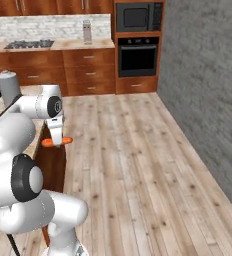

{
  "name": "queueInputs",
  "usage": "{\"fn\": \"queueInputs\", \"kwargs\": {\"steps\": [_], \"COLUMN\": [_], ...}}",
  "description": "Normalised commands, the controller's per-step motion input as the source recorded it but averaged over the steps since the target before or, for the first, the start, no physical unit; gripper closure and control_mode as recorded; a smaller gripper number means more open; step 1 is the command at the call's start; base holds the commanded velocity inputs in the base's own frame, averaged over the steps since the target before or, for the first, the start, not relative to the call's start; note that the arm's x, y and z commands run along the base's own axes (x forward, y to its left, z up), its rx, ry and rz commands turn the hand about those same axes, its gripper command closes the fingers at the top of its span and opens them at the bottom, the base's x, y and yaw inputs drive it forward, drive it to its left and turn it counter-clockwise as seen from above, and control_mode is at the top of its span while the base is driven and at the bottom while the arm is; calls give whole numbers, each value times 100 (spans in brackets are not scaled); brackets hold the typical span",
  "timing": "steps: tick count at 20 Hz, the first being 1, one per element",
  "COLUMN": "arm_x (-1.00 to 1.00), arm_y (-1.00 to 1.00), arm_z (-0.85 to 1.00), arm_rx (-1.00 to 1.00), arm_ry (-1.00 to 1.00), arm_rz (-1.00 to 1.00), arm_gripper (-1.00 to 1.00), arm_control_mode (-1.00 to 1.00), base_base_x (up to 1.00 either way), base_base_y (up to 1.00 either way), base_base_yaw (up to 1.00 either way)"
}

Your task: Place the two vegetables and bowl onto the tray for setting up a vegetable dip station.

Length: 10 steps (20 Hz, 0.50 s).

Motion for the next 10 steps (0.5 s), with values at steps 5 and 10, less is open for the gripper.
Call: {"fn": "queueInputs", "kwargs": {"steps": [5, 10], "arm_x": [0, 0], "arm_y": [0, 0], "arm_z": [0, 0], "arm_rx": [0, 0], "arm_ry": [0, 0], "arm_rz": [0, 0], "arm_gripper": [100, 100], "arm_control_mode": [100, 100], "base_base_x": [27, 49], "base_base_y": [-58, -40], "base_base_yaw": [0, 7]}}
